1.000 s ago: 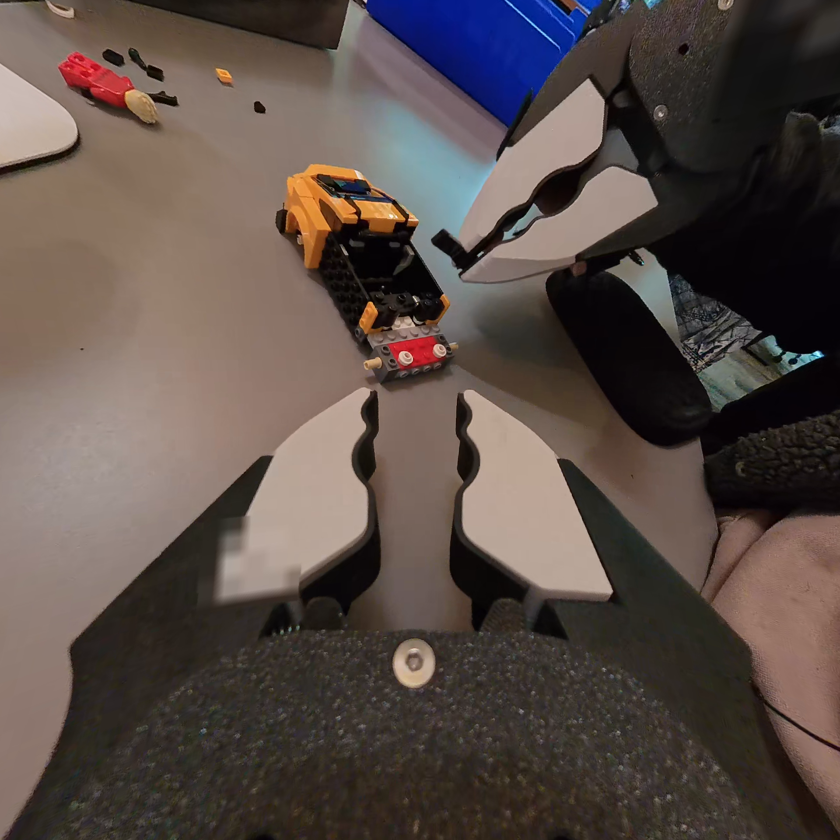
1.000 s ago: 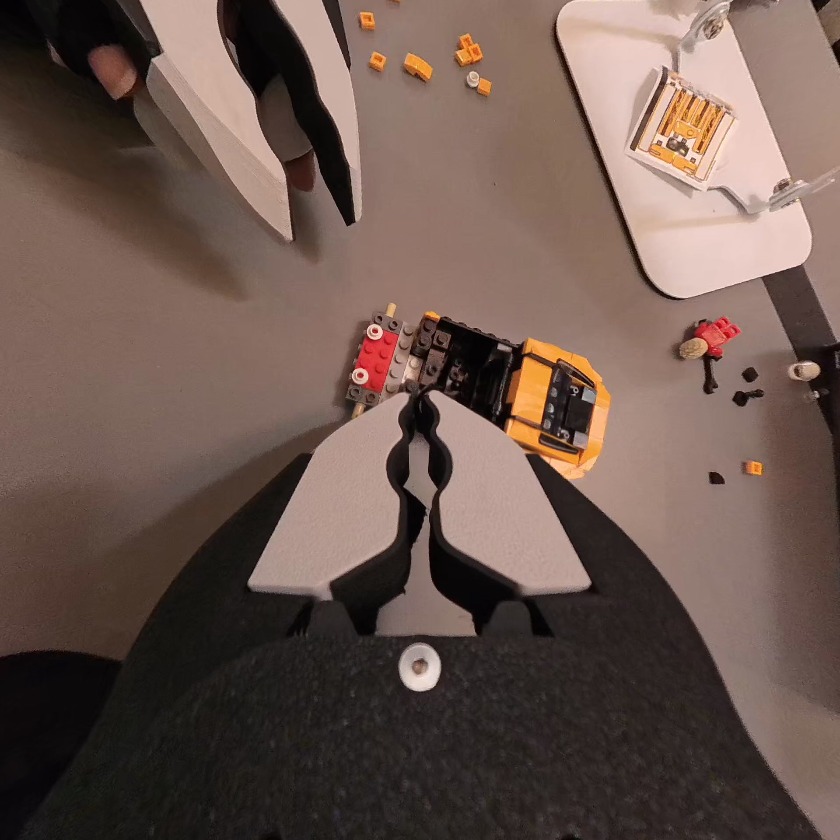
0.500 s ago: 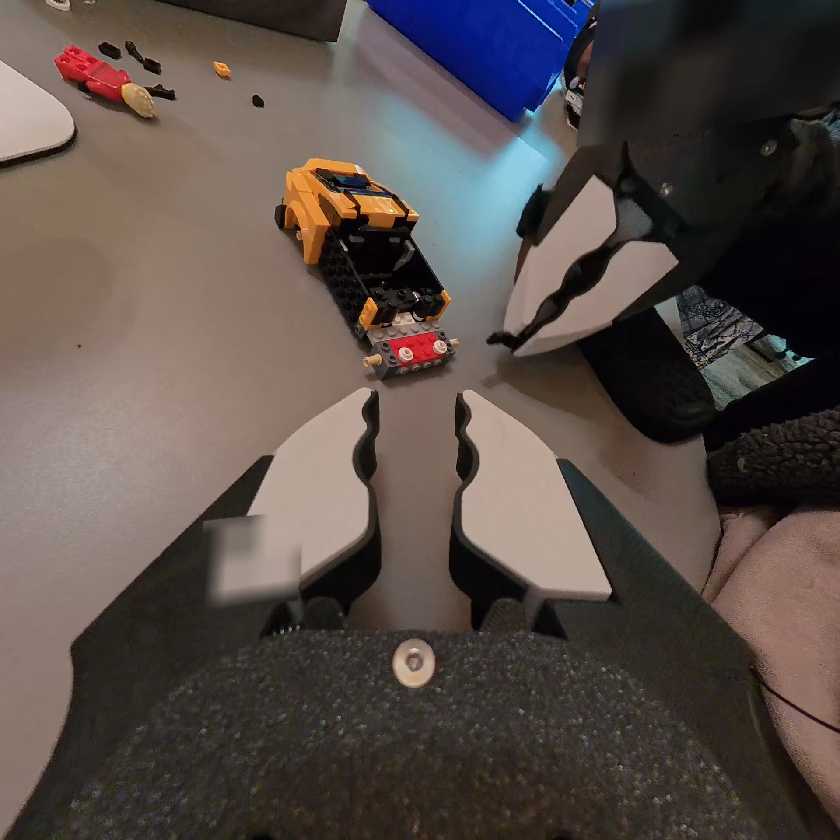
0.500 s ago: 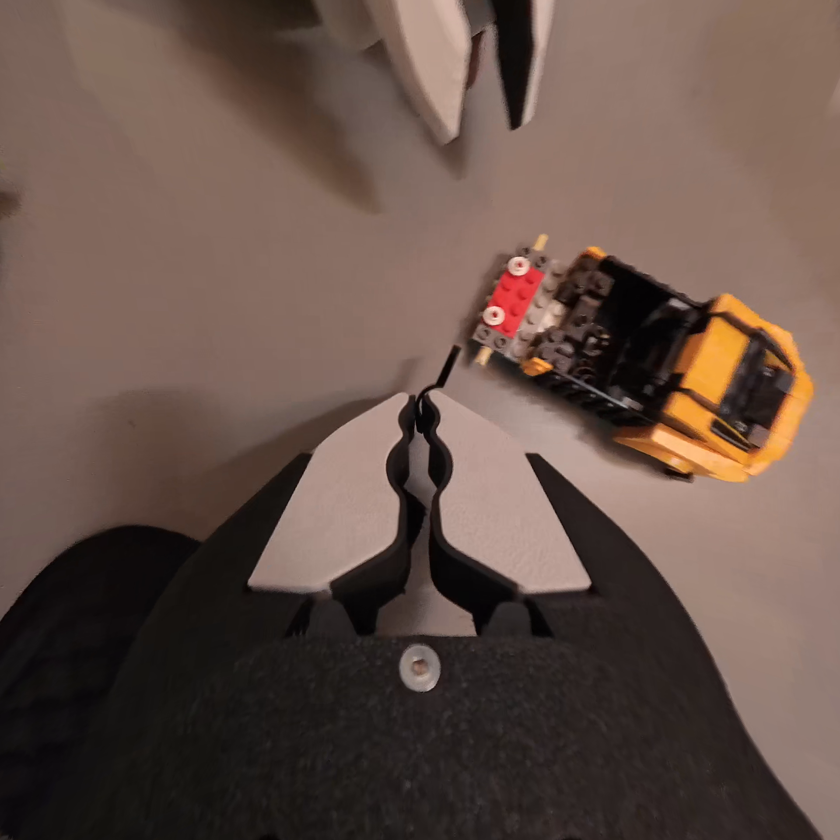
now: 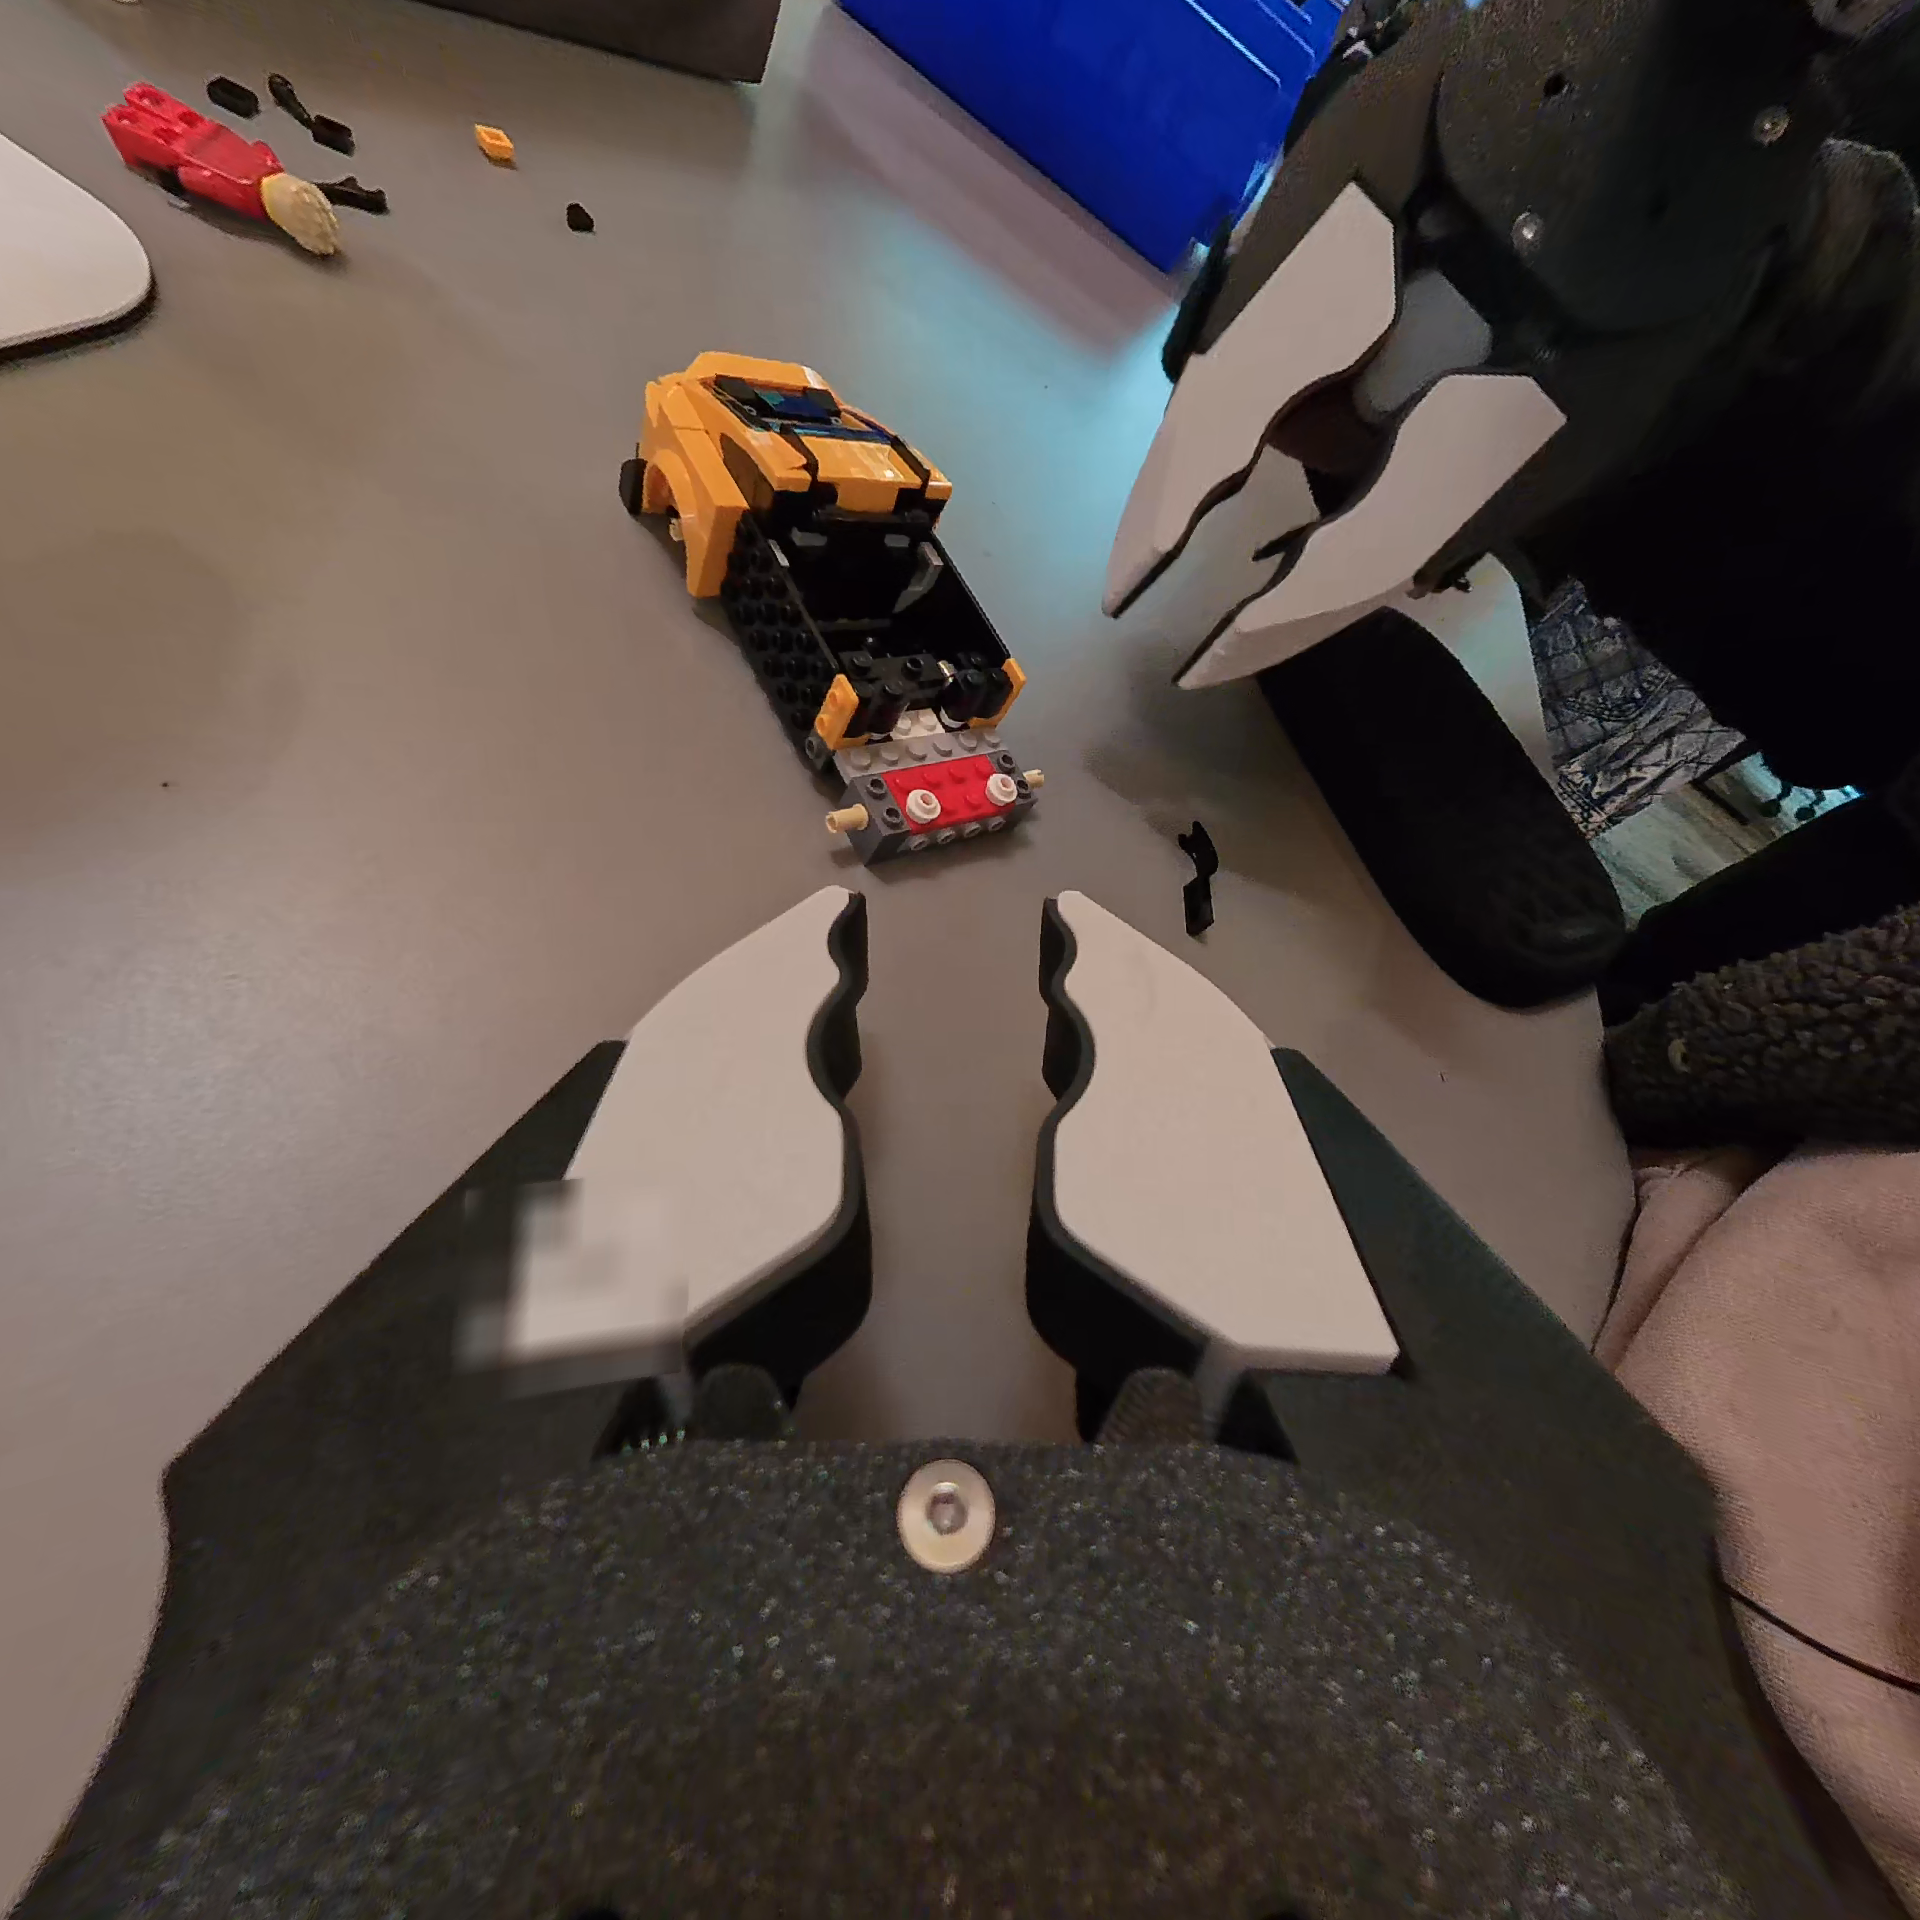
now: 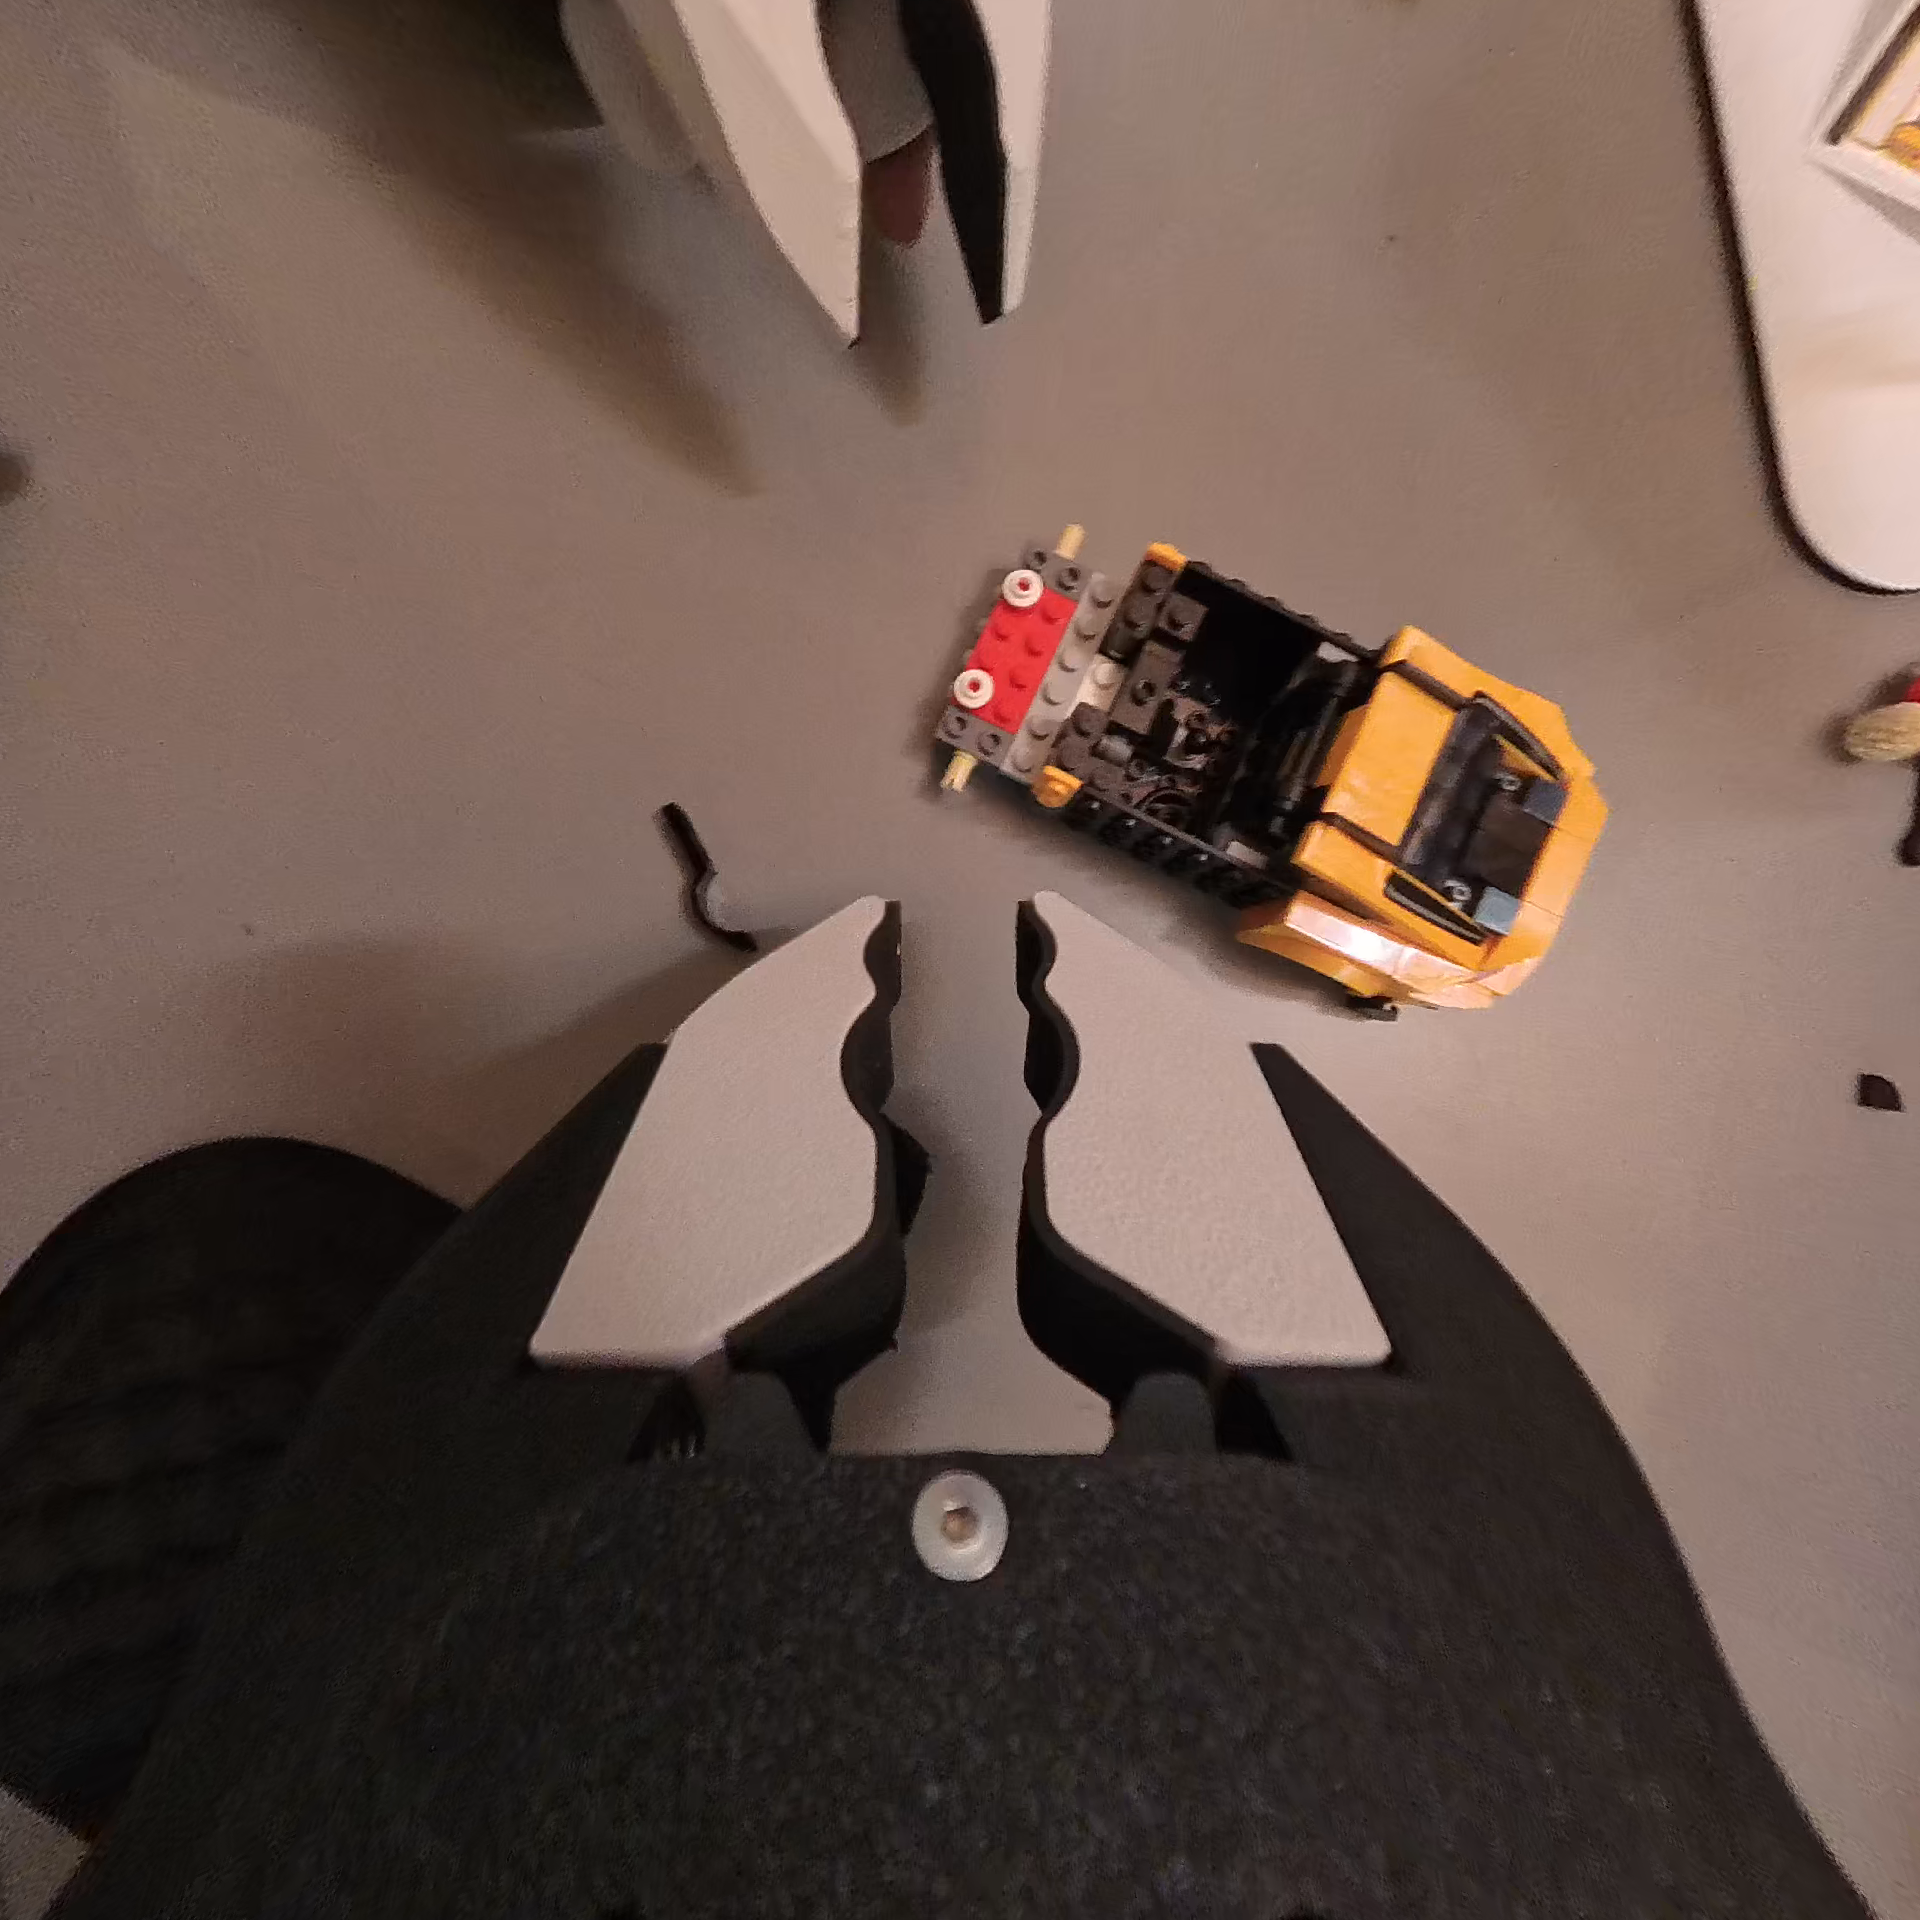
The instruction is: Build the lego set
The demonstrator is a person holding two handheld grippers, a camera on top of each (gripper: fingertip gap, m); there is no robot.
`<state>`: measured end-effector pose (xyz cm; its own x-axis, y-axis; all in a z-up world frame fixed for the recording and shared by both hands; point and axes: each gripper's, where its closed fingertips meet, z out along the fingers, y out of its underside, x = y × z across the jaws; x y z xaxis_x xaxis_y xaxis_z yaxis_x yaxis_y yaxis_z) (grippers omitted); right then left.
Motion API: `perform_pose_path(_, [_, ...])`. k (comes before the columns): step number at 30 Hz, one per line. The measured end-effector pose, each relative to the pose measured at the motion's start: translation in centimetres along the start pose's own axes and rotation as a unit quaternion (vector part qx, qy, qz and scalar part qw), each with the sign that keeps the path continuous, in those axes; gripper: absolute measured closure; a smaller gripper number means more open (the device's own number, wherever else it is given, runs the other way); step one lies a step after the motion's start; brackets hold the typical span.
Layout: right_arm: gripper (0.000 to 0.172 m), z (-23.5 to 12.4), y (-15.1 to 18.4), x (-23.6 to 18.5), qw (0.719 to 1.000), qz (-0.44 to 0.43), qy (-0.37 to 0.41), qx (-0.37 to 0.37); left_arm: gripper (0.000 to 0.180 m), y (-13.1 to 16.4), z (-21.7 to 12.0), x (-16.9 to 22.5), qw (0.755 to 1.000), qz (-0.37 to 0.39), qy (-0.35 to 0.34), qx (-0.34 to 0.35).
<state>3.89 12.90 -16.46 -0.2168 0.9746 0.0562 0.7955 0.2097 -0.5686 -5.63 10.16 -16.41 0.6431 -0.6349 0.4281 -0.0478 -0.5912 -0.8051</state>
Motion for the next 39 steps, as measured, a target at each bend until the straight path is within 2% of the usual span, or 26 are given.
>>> perform_pose_path(6, [0.148,1.0,-1.0,1.4,1.0,0.004,0.028,-0.006,0.15,0.0,0.0,0.0,1.0,-0.003,0.0,0.0])
perform_pose_path(13, [0.145,1.9,-2.4,2.4,0.999,0.039,0.019,-0.025,0.15,0.2,0.0,0.3,1.0,0.01,0.003,-0.004])
perform_pose_path(18, [0.143,3.6,-2.0,2.4,0.994,0.078,0.008,-0.071,0.15,0.4,0.0,0.7,1.0,0.027,0.004,-0.01])
perform_pose_path(23, [0.151,4.5,-1.7,2.8,0.988,0.12,-0.005,-0.095,0.15,0.4,-0.1,0.9,0.999,0.038,0.003,-0.012])
perform_pose_path(27, [0.153,4.4,-1.7,1.8,0.992,0.082,-0.038,-0.092,0.15,0.4,-0.2,1.0,0.999,0.042,0.004,-0.012])
perform_pose_path(32, [0.154,3.8,-1.5,-3.5,0.984,-0.086,-0.128,-0.086,0.148,0.3,-0.2,1.0,0.999,0.051,-0.002,-0.012])
perform_pose_path(36, [0.151,2.4,-2.6,-4.9,0.986,-0.079,-0.143,-0.043,0.146,0.4,-0.1,0.8,0.998,0.058,-0.009,-0.014])
perform_pose_path(39, [0.15,0.9,-3.1,-4.1,0.993,-0.045,-0.111,-0.01,0.144,0.5,-0.1,0.6,0.998,0.059,-0.014,-0.017])
